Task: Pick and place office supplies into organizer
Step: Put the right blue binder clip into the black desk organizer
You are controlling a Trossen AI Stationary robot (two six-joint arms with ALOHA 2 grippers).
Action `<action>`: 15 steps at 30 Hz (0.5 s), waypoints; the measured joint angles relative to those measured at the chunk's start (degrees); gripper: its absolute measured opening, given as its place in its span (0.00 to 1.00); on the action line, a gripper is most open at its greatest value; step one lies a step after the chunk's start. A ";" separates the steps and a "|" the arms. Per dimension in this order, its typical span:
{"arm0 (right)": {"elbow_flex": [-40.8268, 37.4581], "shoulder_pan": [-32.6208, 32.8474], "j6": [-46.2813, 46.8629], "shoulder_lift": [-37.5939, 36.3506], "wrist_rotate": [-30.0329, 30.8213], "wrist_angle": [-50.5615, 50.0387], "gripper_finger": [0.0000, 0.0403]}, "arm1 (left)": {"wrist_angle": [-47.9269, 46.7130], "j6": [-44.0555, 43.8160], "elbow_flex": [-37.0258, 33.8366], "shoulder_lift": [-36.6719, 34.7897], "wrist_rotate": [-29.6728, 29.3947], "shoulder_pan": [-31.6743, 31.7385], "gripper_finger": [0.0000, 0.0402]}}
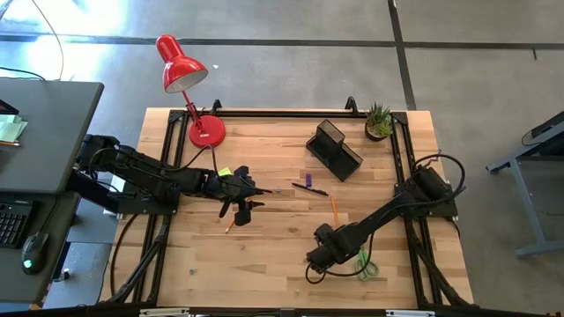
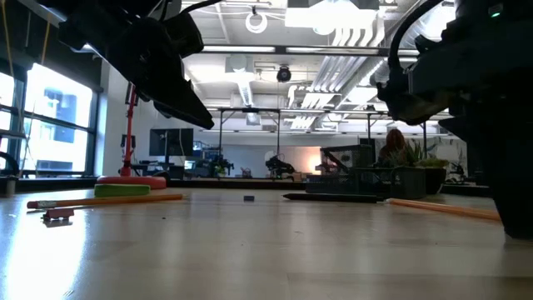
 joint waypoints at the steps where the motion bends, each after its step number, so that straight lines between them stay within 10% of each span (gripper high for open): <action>1: 0.00 -0.02 -0.15 0.02 -0.02 -0.04 0.33 | 0.00 0.00 0.00 0.00 0.00 0.00 0.39; 15: 0.36 -0.02 -3.87 0.18 1.28 -1.96 0.33 | 0.02 0.02 0.00 0.00 0.00 0.00 0.39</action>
